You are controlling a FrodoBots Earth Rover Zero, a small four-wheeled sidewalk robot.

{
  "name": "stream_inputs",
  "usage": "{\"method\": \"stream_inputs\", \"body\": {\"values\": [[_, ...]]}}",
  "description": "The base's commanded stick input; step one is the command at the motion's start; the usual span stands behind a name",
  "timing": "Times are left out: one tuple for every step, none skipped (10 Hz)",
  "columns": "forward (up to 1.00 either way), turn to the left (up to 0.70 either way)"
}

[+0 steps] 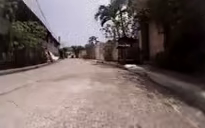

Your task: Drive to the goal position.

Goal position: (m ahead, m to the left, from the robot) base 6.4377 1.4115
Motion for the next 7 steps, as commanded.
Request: {"method": "stream_inputs", "body": {"values": [[1.0, 0.0], [1.0, 0.0], [1.0, 0.0], [1.0, 0.0], [1.0, 0.0], [1.0, 0.0], [1.0, 0.0]]}}
